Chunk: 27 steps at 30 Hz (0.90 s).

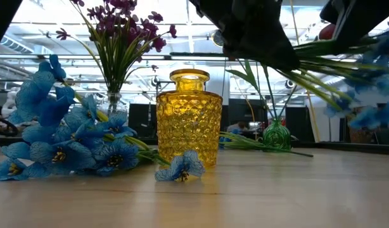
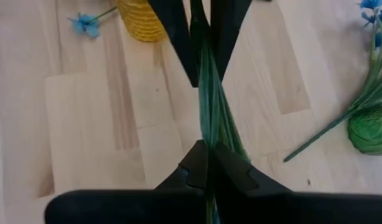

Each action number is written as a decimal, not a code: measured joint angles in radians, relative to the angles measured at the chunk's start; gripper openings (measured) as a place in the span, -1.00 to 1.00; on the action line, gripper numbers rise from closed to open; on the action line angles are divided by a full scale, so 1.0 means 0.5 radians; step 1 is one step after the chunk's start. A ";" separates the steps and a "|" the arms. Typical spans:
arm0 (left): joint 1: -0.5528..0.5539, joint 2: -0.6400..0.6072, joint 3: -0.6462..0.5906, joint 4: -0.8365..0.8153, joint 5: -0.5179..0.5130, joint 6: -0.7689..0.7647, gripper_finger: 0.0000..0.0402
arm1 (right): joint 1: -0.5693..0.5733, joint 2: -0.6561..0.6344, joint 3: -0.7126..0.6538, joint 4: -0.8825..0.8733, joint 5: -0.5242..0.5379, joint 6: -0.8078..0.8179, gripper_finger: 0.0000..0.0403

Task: Sort flowers into vase by color
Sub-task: Put the middle right blue flowers into the yellow vase

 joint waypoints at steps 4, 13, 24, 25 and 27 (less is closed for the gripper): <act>0.011 0.000 0.000 -0.011 -0.002 0.000 -0.89 | 0.000 0.000 0.000 0.034 0.007 0.011 -0.83; 0.013 -0.059 0.066 -0.356 -0.019 -0.057 -0.88 | 0.016 -0.075 0.043 -0.263 0.134 0.264 -0.37; -0.172 -0.496 0.054 -0.864 -0.488 -0.418 -0.90 | 0.422 -0.254 0.134 -0.551 0.567 0.562 -0.33; -0.211 -0.541 0.050 -0.823 -0.556 -0.420 -0.90 | 0.472 -0.262 0.134 -0.554 0.571 0.585 -0.32; -0.294 -0.633 0.031 -0.794 -0.728 -0.421 -0.90 | 0.555 -0.263 0.133 -0.548 0.576 0.619 -0.32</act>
